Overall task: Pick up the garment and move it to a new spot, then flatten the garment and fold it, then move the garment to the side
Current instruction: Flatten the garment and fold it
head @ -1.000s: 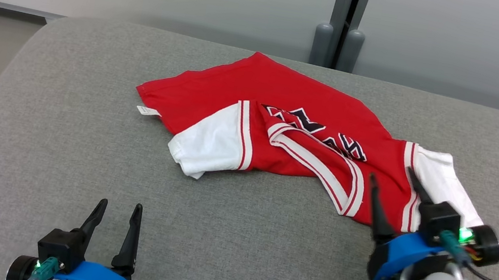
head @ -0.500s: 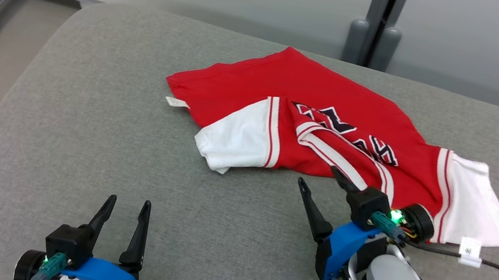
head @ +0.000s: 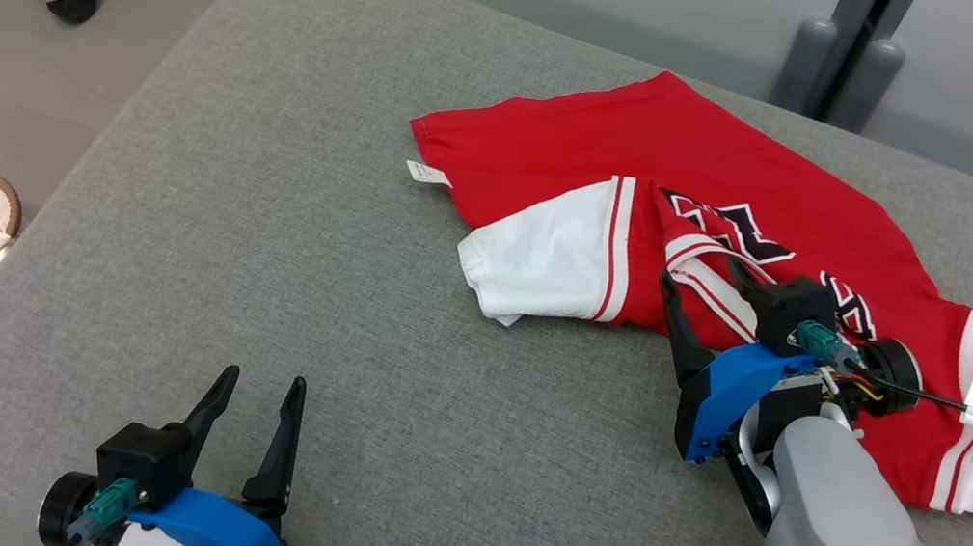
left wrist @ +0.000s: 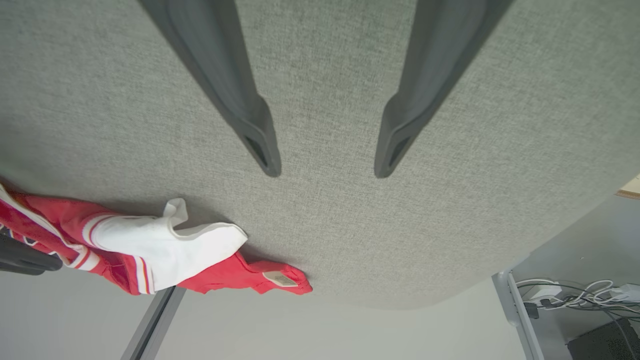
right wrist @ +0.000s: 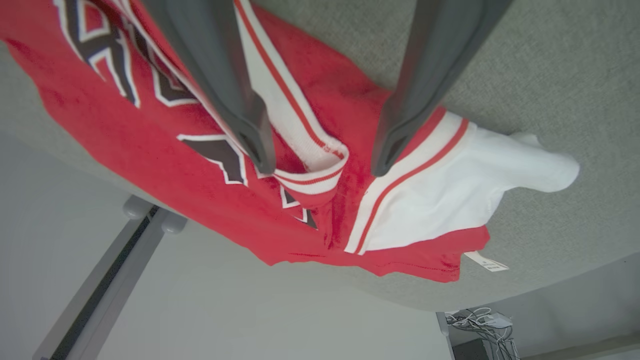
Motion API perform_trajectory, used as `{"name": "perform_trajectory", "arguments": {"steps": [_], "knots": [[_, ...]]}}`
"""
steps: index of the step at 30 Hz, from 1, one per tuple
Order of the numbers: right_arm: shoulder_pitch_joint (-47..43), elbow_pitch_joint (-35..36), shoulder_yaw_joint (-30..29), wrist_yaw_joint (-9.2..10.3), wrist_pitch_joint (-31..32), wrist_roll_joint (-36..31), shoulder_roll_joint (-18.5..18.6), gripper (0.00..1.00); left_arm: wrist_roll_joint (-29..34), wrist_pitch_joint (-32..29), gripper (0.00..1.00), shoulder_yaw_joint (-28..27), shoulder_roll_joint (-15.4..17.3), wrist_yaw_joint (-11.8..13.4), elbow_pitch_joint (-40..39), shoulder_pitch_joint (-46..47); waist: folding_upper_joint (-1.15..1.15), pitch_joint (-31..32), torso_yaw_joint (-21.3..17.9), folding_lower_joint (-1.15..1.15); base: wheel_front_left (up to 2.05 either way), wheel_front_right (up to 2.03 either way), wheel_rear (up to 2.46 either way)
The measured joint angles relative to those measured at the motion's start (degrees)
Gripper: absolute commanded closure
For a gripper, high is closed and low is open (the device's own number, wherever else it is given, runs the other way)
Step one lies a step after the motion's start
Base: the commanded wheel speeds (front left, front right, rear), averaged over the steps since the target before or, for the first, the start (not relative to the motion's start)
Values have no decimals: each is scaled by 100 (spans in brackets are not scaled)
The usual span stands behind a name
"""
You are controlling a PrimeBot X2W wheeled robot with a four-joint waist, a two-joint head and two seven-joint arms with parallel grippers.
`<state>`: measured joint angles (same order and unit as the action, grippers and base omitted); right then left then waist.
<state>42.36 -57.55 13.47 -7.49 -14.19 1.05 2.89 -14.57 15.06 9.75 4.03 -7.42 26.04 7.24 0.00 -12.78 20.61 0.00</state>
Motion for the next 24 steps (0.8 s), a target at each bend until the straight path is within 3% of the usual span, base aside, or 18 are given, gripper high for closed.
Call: {"name": "perform_trajectory", "arguments": {"steps": [4,14,15,17,19,21,24], "knots": [[63,-208,-292,0,-7,136,-13,0,-20,0,0,23,3,0,10,19,0,-97,135,0,0,0,0],[232,-444,-282,1,-60,565,-12,0,-115,0,0,121,27,0,-3,134,0,-280,342,0,0,0,0],[272,-471,-292,1,-62,560,-12,4,-116,0,0,132,27,0,-8,147,0,-296,358,0,0,0,0],[341,-513,-337,1,-70,556,-11,21,-123,0,0,159,24,0,-10,180,0,-329,397,0,0,0,0],[371,-545,-375,1,-74,544,-11,56,-144,0,0,168,19,0,-7,208,0,-349,437,0,0,0,0],[386,-549,-403,1,-78,535,-12,100,-151,0,0,158,21,0,4,209,0,-356,462,0,0,0,0],[384,-437,-453,1,-79,498,-11,100,-151,0,0,111,22,0,19,205,0,-353,455,0,0,0,0]]}}
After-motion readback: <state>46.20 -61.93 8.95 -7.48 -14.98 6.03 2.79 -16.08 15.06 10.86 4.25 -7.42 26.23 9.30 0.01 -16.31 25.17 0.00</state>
